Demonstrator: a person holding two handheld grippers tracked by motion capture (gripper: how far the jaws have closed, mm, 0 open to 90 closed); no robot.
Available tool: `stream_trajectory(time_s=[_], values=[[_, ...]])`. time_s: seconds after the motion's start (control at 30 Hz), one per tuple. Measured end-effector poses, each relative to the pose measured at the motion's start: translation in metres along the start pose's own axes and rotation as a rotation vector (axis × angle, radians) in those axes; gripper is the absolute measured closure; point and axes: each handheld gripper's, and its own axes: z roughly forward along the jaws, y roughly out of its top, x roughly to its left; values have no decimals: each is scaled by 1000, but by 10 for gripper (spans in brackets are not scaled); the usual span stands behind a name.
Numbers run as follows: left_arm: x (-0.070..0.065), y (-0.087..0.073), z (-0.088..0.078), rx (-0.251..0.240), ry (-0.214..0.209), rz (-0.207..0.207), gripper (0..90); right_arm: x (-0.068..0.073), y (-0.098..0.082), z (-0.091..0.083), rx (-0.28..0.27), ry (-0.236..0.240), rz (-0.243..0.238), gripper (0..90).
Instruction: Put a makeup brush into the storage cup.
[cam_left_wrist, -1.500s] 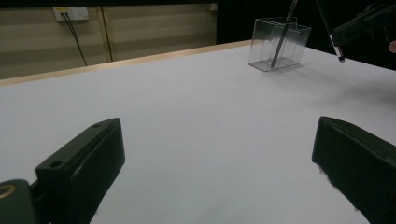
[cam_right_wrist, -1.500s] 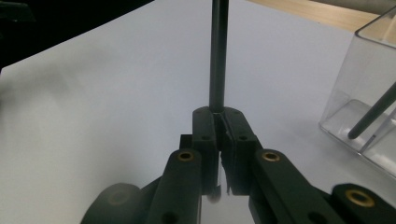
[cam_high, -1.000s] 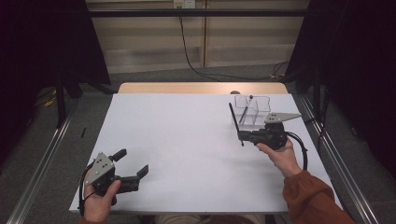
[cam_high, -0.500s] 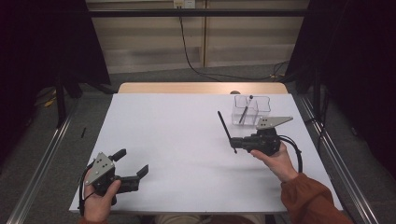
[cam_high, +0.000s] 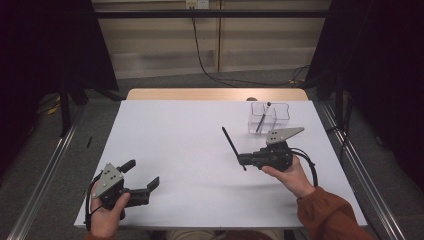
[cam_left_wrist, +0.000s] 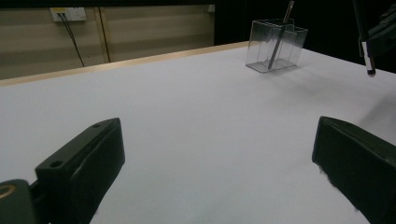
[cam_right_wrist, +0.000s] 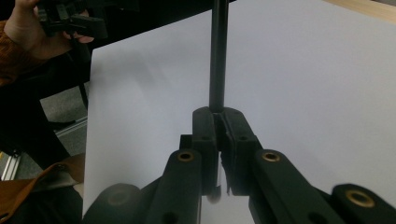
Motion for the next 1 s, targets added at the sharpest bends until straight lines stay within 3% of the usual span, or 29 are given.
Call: stream_trajectory(time_s=[0.3,0.67,1.0], values=[[0,0,1,1,-2,-3,25,9,4,11,11,50,-19,841],[0,0,3,31,-19,7,25,16,12,19,86,91,-62,841],[0,2,2,45,-19,18,25,21,17,28,251,117,-133,840]])
